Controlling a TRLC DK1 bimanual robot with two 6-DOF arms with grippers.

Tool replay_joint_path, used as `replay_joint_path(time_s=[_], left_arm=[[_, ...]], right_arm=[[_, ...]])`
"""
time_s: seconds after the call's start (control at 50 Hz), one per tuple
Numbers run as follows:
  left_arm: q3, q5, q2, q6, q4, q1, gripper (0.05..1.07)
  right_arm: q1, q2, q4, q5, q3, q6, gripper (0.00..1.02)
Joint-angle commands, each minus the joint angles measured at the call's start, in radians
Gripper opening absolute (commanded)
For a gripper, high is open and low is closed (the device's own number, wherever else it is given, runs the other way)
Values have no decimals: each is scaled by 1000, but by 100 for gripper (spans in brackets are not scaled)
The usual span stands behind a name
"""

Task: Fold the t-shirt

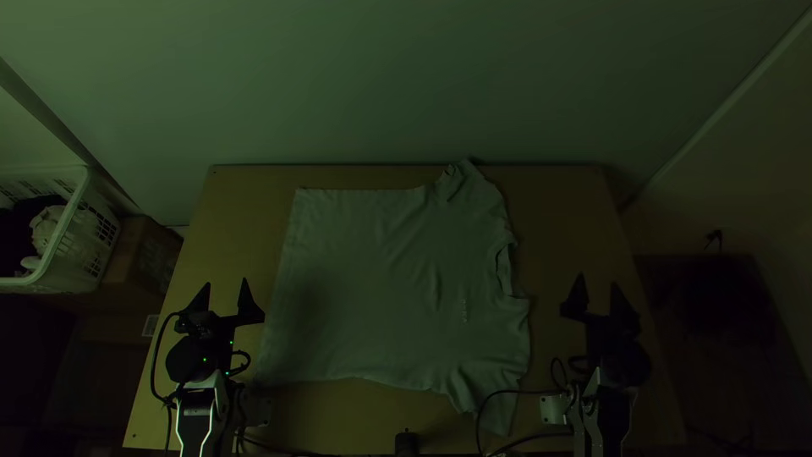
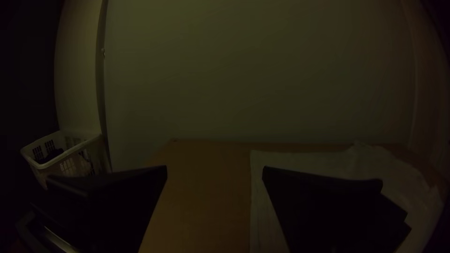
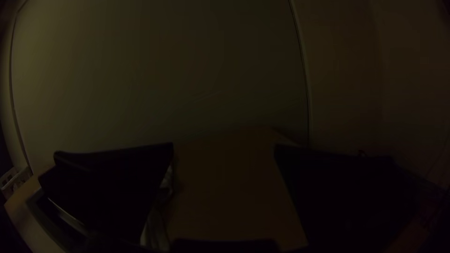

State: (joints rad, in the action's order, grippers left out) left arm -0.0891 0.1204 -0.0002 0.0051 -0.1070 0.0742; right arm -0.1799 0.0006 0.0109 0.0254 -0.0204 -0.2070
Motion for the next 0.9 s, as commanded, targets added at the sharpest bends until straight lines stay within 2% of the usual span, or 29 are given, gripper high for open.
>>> replay_joint_path(time_s=[0.0, 0.7, 0.82, 0.88], left_arm=[[37, 2, -3, 19, -45, 4, 103], [37, 2, -3, 19, -45, 4, 103], [35, -13, -3, -123, -46, -10, 103], [35, -13, -3, -149, -48, -16, 103]], right_arm=[[-6, -4, -20, -4, 13, 9, 98], [-6, -4, -20, -4, 13, 9, 98], [-4, -4, -20, -4, 13, 4, 98], [0, -4, -20, -4, 13, 4, 98]])
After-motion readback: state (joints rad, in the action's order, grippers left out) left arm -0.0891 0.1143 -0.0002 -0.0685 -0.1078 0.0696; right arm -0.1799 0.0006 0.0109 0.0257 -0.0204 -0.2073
